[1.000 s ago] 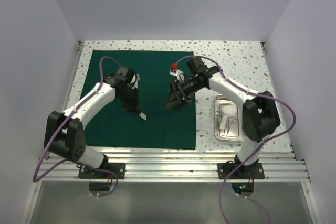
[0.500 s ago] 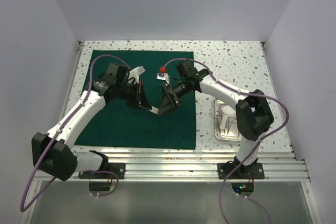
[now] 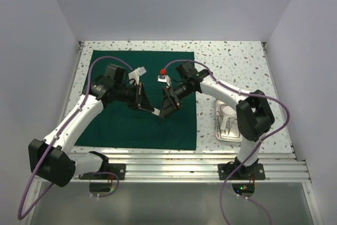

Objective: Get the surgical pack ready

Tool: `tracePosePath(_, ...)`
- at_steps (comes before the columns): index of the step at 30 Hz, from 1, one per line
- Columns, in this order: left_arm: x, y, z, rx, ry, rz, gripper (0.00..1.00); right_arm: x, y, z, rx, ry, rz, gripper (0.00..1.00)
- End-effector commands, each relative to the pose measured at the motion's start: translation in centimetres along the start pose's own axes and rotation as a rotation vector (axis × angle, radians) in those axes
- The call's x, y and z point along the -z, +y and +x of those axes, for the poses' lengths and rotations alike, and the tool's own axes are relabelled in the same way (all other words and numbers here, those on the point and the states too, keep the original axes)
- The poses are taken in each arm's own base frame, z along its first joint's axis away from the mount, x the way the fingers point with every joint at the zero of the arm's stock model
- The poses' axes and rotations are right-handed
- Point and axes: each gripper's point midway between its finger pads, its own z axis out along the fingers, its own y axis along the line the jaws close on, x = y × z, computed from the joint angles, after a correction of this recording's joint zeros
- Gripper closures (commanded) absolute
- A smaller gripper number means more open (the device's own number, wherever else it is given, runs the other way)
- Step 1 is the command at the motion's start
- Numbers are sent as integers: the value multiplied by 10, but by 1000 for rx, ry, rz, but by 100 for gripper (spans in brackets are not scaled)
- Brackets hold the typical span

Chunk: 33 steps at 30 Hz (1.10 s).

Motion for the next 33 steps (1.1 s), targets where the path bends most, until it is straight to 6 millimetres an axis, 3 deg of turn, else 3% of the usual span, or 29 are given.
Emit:
tracePosePath(1,7,-13,1,-49,-18,61,94,-1,11,1,39,11,-24,31)
tracePosePath(6,3,-13,0,-40,-19,77,94,-9,26,4,55,38,-75,36)
tracePosePath(9,2,-14,-1,-38,-22,87,94,-11,26,6,45,44,-88,45)
tracePosePath(13,-1,-11,-1,-40,-18,87,93,-12,26,5,38,44,-88,64)
tracePosePath(15,-2,-7,-1,-37,-21,69,86,-12,26,5,37,43,-79,86)
tracePosePath(17,0,-6,-4,-49,-34,52,76,-12,21,9,26,46,-59,100)
tracePosePath(18,1,-4,-7,-56,-52,35,62,-12,20,12,19,47,-55,100)
tracePosePath(23,1,1,-10,-74,-94,21,27,-10,21,24,7,60,-57,100)
tracePosePath(27,-7,-6,-5,-82,-85,121,20,-6,33,27,20,52,-98,100)
tracePosePath(33,-12,-26,-3,-138,-75,300,19,-4,45,24,41,44,-134,100)
